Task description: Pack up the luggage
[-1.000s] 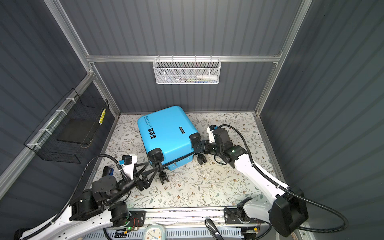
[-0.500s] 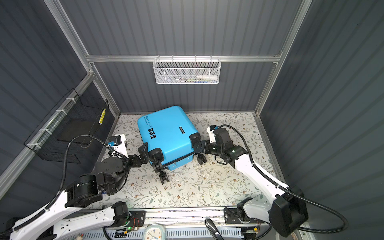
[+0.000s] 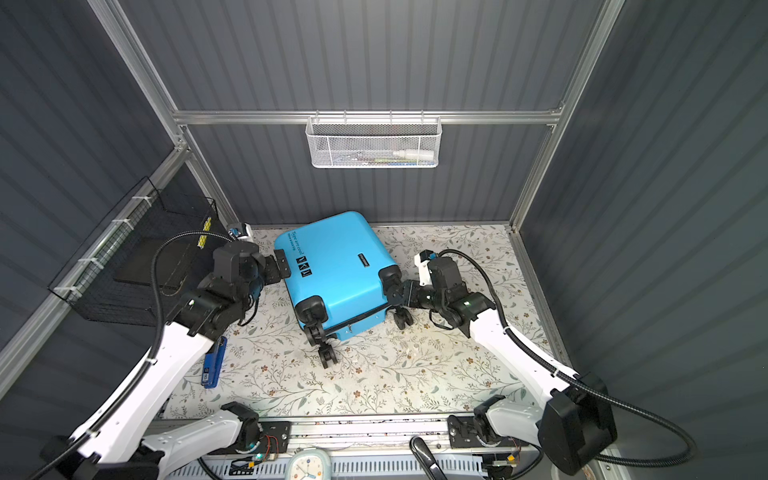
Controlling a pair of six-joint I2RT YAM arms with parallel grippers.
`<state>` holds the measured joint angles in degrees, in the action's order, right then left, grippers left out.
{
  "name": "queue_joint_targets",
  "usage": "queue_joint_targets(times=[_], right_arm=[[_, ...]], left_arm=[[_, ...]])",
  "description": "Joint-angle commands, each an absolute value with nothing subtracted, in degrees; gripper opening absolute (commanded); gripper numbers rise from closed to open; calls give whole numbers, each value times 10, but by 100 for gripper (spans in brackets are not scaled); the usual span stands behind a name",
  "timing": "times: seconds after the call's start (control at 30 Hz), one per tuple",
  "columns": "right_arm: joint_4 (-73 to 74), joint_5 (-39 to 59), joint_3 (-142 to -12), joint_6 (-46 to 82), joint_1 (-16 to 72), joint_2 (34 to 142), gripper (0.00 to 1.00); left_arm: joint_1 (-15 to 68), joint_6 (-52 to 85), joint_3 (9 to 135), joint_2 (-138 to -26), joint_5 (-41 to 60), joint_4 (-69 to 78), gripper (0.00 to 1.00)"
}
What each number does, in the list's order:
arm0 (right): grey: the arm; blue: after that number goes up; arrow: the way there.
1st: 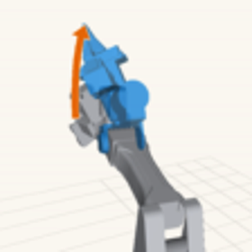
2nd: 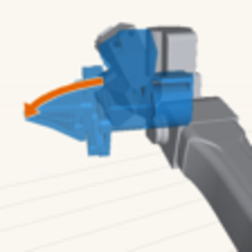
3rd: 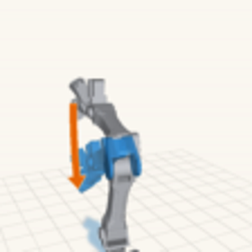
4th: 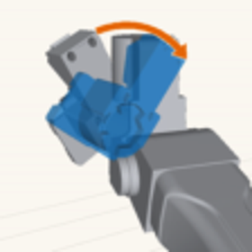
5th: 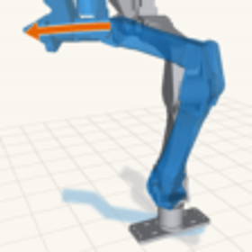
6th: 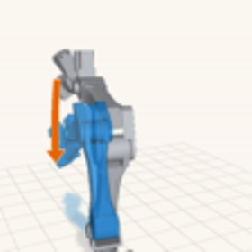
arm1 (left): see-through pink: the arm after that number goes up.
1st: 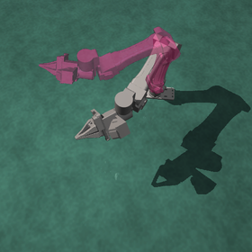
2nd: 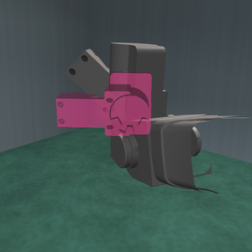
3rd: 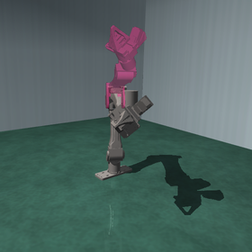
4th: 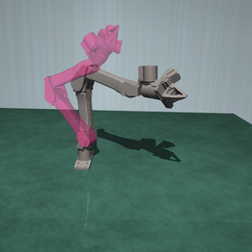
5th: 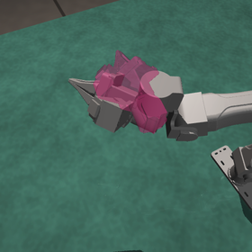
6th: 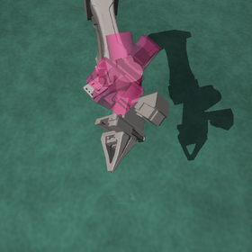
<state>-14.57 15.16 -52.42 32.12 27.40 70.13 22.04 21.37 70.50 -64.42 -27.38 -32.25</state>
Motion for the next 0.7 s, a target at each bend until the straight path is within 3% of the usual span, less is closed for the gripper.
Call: queue_joint_targets(times=[0.0,0.23,0.5,0.67], right_arm=[[-210,102,-497,330,262,723,0],[-214,113,-494,319,262,718,0],[-220,119,-473,306,263,695,0],[-235,117,-452,311,266,677,0]], left_arm=[[143,243,701,-669,-117,-271,99],[4,303,656,-756,125,-121,99],[9,315,702,-882,251,-55,94],[44,303,748,-952,277,-46,93]])
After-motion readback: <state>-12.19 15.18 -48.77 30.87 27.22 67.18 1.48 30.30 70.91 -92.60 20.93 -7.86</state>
